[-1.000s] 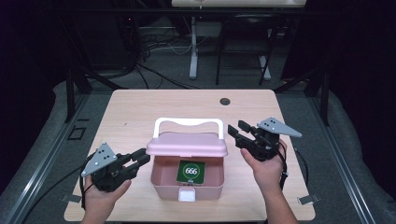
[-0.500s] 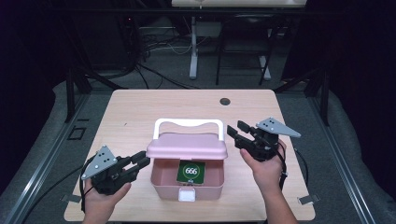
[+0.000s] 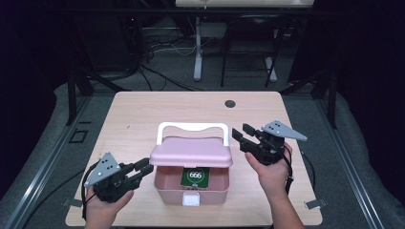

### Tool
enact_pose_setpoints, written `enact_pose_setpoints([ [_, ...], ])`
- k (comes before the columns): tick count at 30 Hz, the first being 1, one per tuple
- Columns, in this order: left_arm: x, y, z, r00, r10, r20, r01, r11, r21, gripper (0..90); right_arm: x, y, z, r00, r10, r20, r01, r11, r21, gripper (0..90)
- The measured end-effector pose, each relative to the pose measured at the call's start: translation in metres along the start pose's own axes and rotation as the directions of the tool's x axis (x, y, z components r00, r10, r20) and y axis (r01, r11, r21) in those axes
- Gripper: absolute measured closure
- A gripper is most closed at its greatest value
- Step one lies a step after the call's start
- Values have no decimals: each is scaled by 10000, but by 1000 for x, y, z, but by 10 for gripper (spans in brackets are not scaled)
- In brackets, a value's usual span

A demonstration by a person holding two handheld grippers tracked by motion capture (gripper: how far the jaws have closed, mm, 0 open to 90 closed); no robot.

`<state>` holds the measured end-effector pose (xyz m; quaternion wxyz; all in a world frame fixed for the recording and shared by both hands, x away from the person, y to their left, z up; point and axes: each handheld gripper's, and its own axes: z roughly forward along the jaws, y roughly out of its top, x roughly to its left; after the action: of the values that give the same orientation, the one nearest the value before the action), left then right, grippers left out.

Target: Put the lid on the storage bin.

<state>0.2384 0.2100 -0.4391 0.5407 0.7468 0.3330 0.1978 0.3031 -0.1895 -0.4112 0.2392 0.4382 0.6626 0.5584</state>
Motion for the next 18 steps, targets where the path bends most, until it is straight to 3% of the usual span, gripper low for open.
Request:
enact_pose_setpoints([
  [18, -1, -8, 0, 10000, 15, 92, -18, 9995, 302, 727, -3, -2, 2, 9999, 88, -47, -88, 9999, 135, 540],
])
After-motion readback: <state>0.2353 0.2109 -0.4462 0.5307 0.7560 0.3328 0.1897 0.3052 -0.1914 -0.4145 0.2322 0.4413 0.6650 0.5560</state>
